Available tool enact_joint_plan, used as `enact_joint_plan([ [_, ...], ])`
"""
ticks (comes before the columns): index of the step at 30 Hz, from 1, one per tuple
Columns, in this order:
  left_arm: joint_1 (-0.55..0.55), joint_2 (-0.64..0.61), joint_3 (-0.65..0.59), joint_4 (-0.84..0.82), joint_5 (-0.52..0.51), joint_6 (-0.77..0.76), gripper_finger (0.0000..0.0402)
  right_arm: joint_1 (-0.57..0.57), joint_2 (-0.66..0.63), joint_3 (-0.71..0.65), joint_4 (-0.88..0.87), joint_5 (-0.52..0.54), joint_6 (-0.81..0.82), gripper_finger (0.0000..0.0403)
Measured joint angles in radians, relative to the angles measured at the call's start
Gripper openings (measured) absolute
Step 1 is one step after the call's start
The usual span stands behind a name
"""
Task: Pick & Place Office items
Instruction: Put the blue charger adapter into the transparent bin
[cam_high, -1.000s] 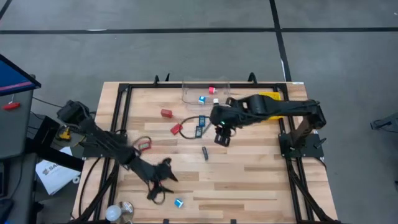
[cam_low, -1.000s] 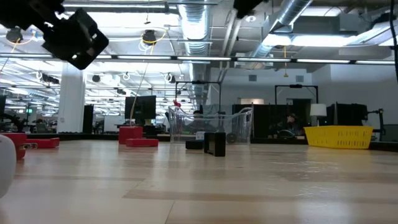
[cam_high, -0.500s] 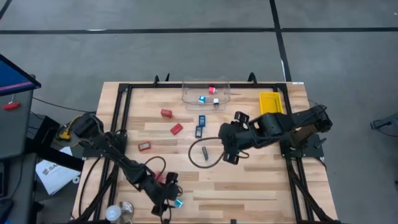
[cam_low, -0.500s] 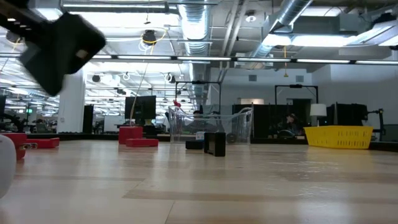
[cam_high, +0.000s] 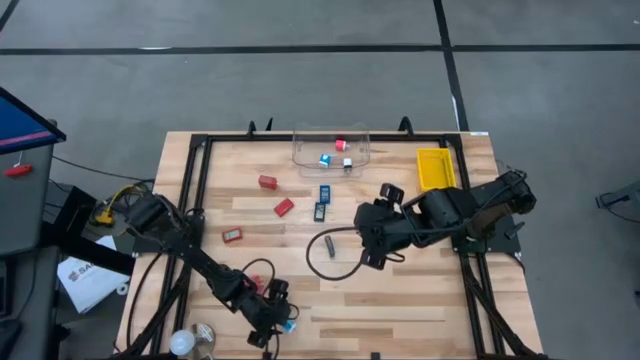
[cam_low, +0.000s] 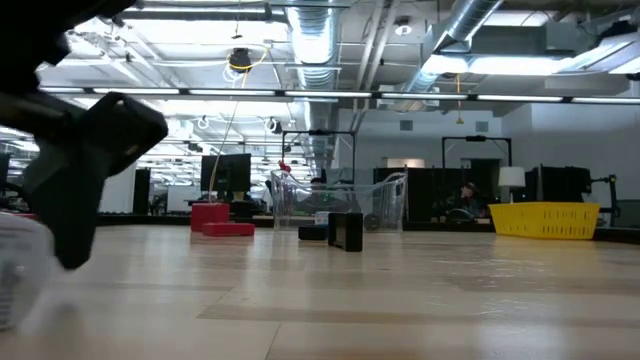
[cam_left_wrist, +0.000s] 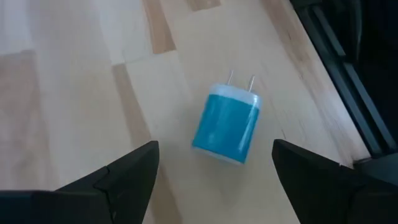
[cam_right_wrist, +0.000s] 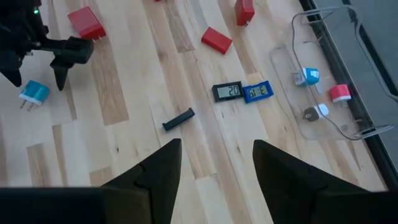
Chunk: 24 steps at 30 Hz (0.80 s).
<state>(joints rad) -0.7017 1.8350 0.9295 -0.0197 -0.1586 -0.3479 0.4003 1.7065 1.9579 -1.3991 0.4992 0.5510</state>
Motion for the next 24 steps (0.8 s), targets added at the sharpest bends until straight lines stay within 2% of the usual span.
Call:
enact_joint_plan([
  [12, 0.0, 0.022, 0.0, 0.08, 0.008, 0.028, 0.0241, 0.0, 0.0, 0.0, 0.0, 0.0, 0.0, 0.0191],
  [16, 0.009, 0.022, 0.0, 0.075, 0.008, 0.029, 0.0195, 0.0, 0.0, 0.0, 0.0, 0.0, 0.0, 0.0191],
  [20, 0.011, 0.019, 0.0, 0.081, -0.002, 0.046, 0.0124, 0.0, 0.0, 0.0, 0.0, 0.0, -0.001, 0.0191],
  [24, 0.019, 0.007, -0.001, 0.087, -0.016, 0.083, 0.0117, 0.0, 0.0, 0.0, 0.0, 0.004, -0.01, 0.0191],
])
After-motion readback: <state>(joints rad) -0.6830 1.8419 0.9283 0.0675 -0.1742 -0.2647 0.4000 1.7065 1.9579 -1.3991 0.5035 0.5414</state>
